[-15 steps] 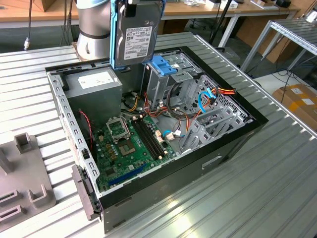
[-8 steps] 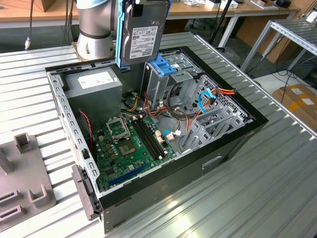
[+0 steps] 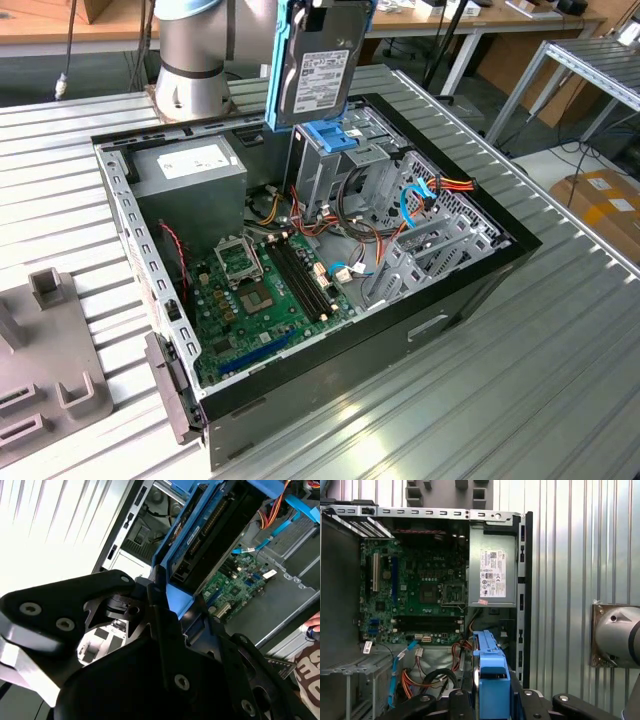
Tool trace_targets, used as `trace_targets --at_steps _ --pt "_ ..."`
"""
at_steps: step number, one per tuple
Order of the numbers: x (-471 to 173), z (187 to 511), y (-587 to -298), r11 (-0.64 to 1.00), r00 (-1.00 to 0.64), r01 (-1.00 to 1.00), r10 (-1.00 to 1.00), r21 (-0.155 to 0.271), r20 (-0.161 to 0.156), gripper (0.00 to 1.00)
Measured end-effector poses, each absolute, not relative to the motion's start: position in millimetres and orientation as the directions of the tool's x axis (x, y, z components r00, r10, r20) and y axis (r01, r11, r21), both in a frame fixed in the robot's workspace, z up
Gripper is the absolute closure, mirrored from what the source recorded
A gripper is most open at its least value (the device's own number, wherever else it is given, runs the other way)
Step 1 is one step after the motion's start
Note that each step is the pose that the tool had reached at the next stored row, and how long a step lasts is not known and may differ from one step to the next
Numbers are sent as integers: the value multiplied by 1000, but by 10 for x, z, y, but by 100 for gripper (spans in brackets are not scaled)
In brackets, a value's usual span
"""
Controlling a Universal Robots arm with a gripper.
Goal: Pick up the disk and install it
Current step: 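Pick up the disk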
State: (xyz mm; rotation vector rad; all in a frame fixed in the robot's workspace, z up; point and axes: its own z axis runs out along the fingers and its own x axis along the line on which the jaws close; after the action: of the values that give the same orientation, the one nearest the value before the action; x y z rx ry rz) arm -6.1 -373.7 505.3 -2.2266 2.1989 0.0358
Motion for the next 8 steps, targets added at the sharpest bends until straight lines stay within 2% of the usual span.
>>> trace_targets --at_steps 8 --pt "189 5052 -3736 -13 12 -1000 -1000 7 -25 63"
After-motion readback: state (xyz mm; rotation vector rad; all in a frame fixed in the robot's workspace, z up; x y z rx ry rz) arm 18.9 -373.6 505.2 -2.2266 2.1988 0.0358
